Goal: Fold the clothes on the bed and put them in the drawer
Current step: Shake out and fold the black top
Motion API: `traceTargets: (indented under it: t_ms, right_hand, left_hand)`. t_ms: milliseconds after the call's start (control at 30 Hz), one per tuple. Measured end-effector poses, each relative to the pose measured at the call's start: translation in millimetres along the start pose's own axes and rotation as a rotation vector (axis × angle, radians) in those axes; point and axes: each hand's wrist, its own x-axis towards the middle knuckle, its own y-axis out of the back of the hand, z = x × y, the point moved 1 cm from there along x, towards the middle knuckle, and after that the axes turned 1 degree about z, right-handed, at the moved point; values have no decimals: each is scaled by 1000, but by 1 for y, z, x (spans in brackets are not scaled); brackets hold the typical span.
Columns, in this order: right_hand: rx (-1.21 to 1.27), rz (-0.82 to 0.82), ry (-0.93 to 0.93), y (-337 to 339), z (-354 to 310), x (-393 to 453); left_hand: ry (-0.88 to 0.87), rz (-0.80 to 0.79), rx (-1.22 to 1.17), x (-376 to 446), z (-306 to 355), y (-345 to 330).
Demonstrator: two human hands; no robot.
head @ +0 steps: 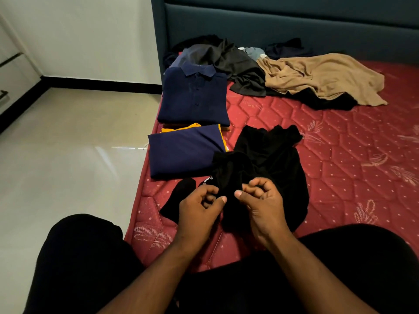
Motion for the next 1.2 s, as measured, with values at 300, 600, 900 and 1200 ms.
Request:
traceTargets:
  t_ms: [300,600,900,1200]
  right_hand:
    - [-11,-237,-73,-4,8,-6]
    - [-629,12,377,14,-14,52]
    - [-1244,-107,142,0,-65,133]
    - [-648,223,465,-28,-309,154]
  left_hand:
    - [-29,87,35,-4,-3,-3]
    - [-20,106,171,6,-12,2]
    - [196,82,46,33,12,2]
    - [-191,9,200,178,198,-17]
